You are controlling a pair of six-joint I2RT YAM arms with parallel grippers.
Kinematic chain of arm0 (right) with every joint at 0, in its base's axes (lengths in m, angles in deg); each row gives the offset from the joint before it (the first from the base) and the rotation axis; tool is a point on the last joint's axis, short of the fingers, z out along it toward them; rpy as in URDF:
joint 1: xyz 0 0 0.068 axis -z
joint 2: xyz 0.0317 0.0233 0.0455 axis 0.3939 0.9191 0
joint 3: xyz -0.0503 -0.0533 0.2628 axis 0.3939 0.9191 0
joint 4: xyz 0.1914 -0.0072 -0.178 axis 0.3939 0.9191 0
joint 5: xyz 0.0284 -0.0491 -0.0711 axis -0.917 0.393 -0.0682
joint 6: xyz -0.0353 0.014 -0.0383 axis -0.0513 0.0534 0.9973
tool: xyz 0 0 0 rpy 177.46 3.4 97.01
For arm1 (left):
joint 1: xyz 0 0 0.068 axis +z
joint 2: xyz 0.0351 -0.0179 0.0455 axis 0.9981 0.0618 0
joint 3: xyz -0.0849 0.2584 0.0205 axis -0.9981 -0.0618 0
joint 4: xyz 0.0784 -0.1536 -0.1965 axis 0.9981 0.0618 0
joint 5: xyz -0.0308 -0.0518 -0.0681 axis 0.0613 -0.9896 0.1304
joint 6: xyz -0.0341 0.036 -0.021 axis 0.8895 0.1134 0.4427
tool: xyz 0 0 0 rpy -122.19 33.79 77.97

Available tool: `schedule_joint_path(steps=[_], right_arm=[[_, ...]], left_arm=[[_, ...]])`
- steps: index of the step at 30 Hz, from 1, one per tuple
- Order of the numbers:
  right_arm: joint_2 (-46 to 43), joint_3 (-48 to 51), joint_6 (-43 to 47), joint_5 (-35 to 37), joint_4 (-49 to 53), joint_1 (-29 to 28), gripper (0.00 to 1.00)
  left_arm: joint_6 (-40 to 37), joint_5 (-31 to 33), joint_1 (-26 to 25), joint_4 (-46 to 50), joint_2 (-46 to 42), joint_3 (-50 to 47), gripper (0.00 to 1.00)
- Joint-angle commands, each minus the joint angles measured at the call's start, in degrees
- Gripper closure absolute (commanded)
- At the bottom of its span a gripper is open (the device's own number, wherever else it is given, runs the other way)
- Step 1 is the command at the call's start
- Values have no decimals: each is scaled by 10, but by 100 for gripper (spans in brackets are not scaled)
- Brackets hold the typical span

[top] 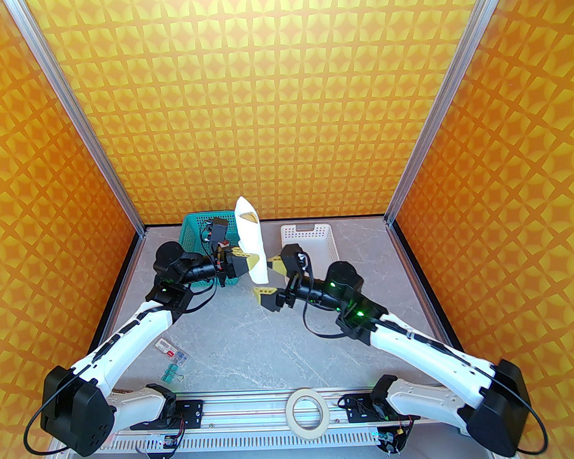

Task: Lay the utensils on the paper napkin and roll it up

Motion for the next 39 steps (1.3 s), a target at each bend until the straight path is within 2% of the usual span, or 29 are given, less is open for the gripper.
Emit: schedule_joint_path(steps=[1,8,13,16,21,31,39], right_arm=[[-37,13,22,64,58,7,1],[-96,28,33,162,157,12,1],[-113,30,25,221,231,12,1],[-114,38,4,258,267,12,1],[-112,72,-74,341,296,12,1],[-41,88,-156,331,321,12,1],[33,68,-162,302,320,12,1]], left_arm=[[-24,2,21,51,-28,20,100],[-43,-10,64,120,-48,21,100],[-96,-12,82,224,-47,50,100],[-132,-17,92,296,-37,77,100],[-164,-18,106,342,-31,90,100],[-209,2,115,417,-1,125,100],[-242,1,173,466,33,161,100]])
